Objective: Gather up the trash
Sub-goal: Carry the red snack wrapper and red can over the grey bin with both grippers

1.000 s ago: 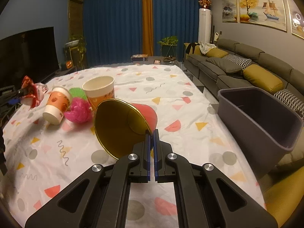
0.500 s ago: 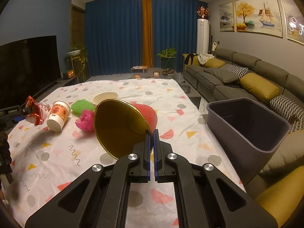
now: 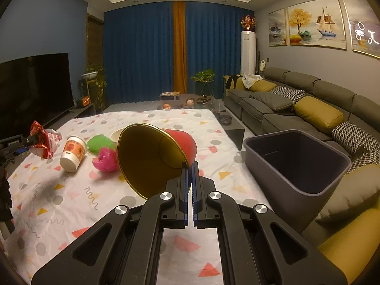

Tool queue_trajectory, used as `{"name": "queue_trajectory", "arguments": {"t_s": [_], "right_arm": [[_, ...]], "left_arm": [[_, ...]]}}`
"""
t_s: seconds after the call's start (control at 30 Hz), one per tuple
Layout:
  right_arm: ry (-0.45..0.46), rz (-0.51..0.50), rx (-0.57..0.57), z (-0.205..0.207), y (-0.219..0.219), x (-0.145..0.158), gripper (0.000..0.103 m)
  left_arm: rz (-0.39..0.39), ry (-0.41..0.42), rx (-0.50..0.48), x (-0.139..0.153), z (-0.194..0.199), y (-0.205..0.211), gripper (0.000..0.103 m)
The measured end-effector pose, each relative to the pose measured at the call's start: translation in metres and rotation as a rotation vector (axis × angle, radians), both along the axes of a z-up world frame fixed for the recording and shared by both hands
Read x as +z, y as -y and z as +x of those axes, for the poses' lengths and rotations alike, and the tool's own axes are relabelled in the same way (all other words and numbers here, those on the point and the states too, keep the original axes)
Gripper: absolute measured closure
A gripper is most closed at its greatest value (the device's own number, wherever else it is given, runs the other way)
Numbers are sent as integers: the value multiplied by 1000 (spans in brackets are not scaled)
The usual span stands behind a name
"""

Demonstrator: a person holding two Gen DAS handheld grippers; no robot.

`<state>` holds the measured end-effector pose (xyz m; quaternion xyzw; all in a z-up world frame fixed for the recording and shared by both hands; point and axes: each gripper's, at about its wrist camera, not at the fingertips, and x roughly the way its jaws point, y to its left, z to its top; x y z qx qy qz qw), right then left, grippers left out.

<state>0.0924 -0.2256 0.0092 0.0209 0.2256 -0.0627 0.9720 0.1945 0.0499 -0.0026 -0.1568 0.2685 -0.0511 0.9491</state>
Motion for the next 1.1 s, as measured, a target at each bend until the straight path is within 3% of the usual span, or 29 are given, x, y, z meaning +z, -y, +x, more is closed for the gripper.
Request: {"name": "queue_trajectory", "arguments": {"t_s": [0.33,0.67,1.1], "right_arm": [[48,-4,-84,-11,40,16,100],[85,-5,-268,-23,111,28,99],[65,1,-395,-21,172,18,99]], "left_arm": [[56,47,-220,22,-3,108,75],[83,110,-463,45,-9,235,75],[116,123,-625,46,0,352,75]]}}
